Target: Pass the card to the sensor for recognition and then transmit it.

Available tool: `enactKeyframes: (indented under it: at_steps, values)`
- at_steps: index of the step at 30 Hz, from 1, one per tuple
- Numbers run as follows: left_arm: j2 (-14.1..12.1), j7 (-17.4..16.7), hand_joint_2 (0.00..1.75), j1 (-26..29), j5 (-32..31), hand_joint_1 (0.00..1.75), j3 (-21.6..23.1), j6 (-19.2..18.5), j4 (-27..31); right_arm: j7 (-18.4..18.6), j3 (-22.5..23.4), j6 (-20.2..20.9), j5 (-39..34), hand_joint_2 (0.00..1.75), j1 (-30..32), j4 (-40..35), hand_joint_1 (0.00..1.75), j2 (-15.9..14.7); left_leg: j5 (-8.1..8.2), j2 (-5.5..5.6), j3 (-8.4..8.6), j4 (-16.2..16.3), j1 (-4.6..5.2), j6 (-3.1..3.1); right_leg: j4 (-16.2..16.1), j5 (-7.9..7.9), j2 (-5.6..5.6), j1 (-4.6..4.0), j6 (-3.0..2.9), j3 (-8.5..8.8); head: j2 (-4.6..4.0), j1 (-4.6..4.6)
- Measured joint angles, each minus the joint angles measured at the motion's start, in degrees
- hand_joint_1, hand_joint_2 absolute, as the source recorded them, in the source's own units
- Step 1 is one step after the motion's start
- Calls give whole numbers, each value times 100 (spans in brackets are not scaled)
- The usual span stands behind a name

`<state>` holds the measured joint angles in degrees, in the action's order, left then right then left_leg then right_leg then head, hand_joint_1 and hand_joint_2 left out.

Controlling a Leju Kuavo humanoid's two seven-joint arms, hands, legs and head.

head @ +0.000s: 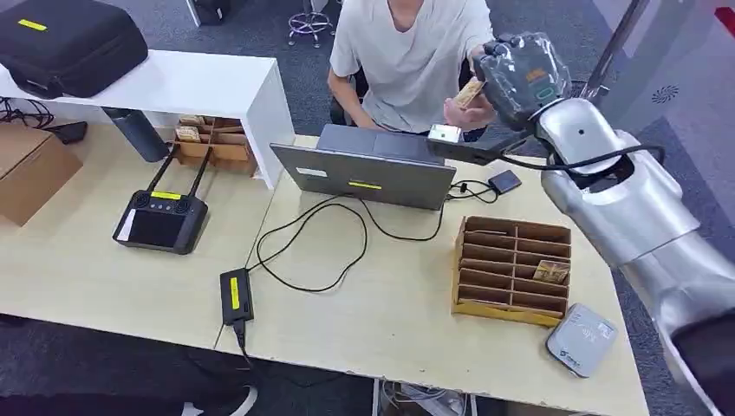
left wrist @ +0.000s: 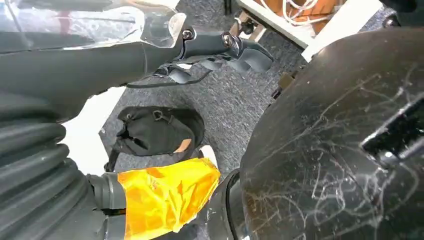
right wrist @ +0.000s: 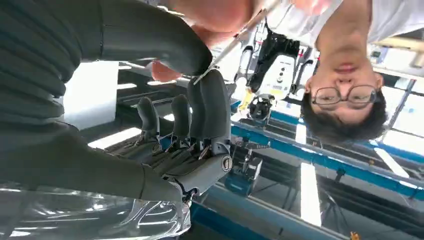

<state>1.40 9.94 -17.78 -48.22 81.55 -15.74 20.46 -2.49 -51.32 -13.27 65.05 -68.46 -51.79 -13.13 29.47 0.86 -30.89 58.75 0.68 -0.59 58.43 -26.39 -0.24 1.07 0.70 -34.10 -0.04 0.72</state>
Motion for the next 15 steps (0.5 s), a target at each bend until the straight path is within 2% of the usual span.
enactKeyframes:
  at_steps: [2, 3, 7, 15]
  values:
    - [4, 11, 175, -13, 30, 0, 26, -50, 0, 2, -102, 17, 48, 175, -83, 278, 113, 194, 0, 0, 0, 0, -3, 1, 0, 0, 0, -3, 0, 0, 0, 0]
    - [4, 39, 175, -17, 48, 0, 33, -72, 0, 7, -133, 17, 59, 175, -103, 384, 0, 267, -1, 1, 0, 0, -3, 1, 0, 0, -1, -3, 0, 0, 0, -2]
    - [2, 70, 175, -32, 103, 0, 76, -112, 0, -59, -267, -4, 57, 175, -179, 703, 0, 476, -2, 6, -2, 0, -3, 3, 0, 0, -4, -3, 0, 0, 0, -2]
    - [-26, 122, 175, -40, 203, 0, 118, -140, 0, -20, -387, -2, 37, 175, -246, 926, 0, 520, -2, 6, -7, 5, -2, 3, -2, 0, -5, -2, 0, 1, 0, -4]
